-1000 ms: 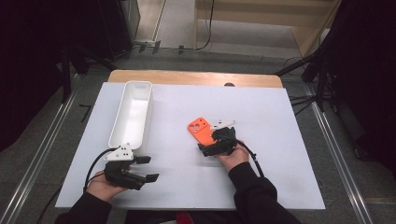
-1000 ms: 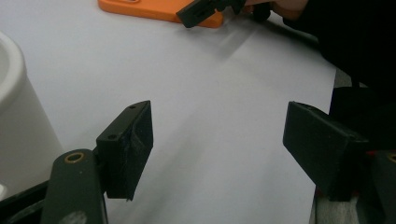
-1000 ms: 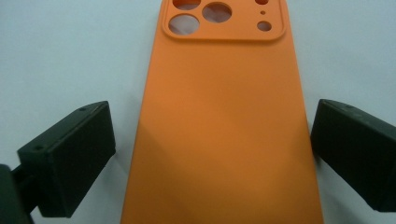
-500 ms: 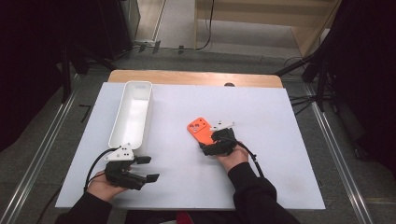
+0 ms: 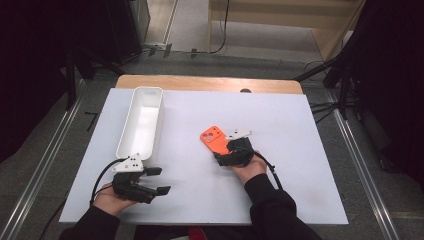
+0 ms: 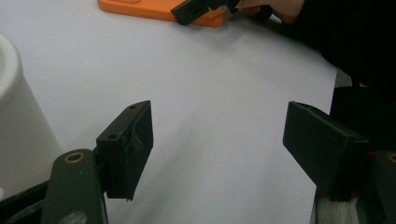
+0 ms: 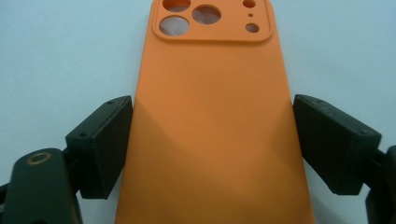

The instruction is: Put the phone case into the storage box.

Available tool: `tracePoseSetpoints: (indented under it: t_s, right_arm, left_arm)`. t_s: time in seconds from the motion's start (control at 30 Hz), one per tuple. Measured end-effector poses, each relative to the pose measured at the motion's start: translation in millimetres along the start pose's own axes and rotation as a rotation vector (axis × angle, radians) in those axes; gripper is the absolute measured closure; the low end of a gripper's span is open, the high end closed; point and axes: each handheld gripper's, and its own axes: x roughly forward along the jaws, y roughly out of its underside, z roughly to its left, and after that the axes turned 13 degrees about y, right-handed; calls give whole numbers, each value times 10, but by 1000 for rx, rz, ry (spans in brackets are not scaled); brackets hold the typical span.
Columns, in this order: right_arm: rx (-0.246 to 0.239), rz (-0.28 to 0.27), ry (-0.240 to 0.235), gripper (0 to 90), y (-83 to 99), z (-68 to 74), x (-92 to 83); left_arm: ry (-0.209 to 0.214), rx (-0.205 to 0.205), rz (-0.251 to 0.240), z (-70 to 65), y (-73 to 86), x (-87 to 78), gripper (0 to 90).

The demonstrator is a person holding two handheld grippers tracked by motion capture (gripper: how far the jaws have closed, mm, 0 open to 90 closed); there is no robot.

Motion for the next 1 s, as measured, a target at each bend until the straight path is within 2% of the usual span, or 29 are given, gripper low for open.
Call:
tracePoseSetpoints:
  t_s: [0.2,0.3,0.5,0.67,0.8,0.9,1.0]
  right_arm:
    - [4,5,-9,149,-6,-17,-3]
    - [16,11,-30,149,-12,-44,-6]
    - [83,14,-92,149,-21,-134,-5]
    - [163,18,-149,149,-21,-210,-7]
    - [202,0,-184,149,-39,-245,-33]
    - [248,-7,-218,149,-63,-268,-75]
    - [272,-19,-244,149,-77,-291,-107]
  left_arm:
    - [1,-2,-1,-1,2,-8,249]
    - [2,-2,-4,0,0,-9,249]
    - [10,-1,-2,-7,-12,1,249]
    - [12,-6,-6,-4,-16,-1,249]
    - [18,-12,-13,-15,-28,2,249]
    - [-2,-17,-5,-41,-48,23,248]
    - [-4,-26,2,-63,-74,49,247]
